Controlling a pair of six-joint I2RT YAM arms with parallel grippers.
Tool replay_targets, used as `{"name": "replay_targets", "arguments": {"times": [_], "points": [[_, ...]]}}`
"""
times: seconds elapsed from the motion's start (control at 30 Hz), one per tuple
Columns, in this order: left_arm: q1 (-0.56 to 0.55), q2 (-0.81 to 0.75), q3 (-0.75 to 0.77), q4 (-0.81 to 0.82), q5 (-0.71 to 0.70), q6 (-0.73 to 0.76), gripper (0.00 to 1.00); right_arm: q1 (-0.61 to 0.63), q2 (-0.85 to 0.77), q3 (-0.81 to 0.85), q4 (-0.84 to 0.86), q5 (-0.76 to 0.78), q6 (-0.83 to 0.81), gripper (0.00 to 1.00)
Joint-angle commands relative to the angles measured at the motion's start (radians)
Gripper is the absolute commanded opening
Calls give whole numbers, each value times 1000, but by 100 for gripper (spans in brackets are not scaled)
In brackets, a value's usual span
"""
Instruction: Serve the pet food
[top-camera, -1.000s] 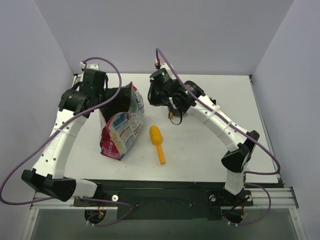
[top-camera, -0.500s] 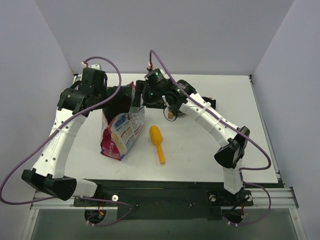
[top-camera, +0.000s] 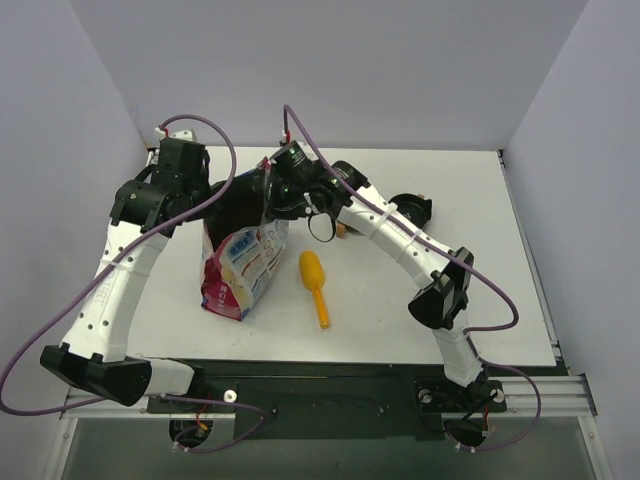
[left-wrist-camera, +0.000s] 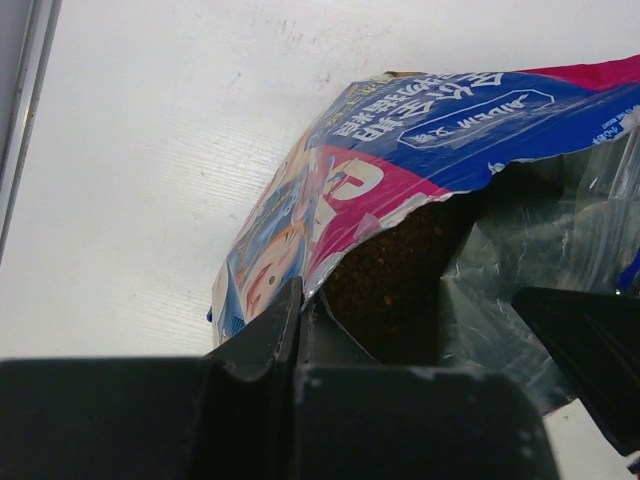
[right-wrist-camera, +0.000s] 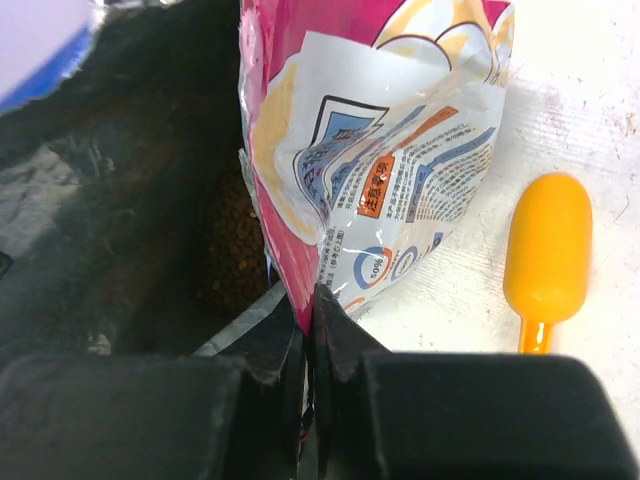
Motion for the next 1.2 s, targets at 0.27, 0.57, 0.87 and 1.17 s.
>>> {"name": "replay_targets", "arguments": {"times": [0.27, 0.57, 0.87, 1.17], "points": [[38, 57, 21, 54, -66, -89, 34, -25, -102, 27, -5, -133, -69, 0], [48, 94, 134, 5, -198, -62, 0, -78, -166, 6, -145, 59, -191, 0], [49, 137, 354, -97, -439, -148, 0, -114, -97, 201, -173, -45, -134, 24], [49, 134, 299, -25, -276, -171, 0, -336, -327, 50, -119, -225, 359, 60]]}}
